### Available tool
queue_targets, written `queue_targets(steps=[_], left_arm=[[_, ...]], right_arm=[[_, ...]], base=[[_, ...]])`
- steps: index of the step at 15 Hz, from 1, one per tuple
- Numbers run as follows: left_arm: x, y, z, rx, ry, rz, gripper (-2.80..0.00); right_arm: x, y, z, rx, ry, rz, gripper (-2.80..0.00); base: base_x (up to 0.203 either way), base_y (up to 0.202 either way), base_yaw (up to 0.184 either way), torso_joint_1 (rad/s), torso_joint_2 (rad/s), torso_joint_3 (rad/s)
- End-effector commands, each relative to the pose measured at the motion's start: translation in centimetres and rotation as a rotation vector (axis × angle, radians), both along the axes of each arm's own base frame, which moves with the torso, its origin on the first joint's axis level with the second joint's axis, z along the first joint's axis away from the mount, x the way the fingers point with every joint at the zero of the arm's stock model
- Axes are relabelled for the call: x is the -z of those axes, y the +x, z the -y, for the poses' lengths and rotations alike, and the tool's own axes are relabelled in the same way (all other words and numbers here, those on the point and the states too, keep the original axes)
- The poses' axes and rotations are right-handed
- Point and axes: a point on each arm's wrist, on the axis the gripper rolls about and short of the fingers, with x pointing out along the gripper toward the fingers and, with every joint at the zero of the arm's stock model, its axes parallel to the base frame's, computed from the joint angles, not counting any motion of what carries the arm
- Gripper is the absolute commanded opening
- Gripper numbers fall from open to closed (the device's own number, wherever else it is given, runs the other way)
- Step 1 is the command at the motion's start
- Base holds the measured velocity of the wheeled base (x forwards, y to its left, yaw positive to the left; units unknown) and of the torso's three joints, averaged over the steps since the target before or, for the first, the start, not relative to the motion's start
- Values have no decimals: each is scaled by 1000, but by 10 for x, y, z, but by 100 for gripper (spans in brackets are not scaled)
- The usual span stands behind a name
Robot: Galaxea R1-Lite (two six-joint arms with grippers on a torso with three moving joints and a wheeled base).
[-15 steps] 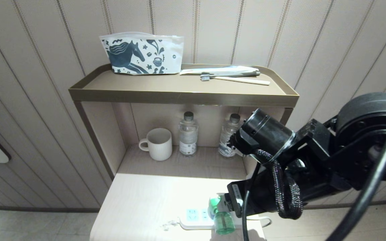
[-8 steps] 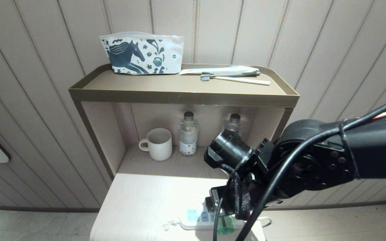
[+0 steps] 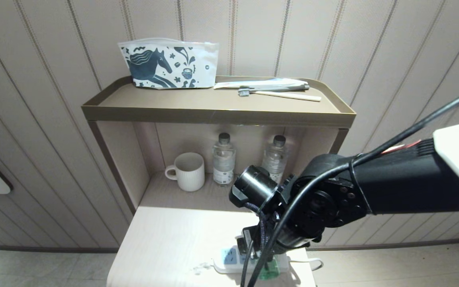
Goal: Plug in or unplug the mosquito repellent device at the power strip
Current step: Hold the socket with your left hand and unplug it with your right hand
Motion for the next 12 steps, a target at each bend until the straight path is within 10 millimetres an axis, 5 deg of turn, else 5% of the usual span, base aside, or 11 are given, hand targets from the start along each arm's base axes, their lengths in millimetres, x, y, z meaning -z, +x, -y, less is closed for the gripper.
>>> queue_targets(steps=[1, 12], left_arm=[[0, 0, 0, -1, 1, -2, -280], [0, 0, 0, 0, 0, 0, -280]], right_arm=[[9, 6, -4, 11, -10, -8, 0], [11, 19, 0, 110, -2, 29, 0]], base=[[0, 0, 0, 0, 0, 0], [0, 0, 0, 0, 0, 0]])
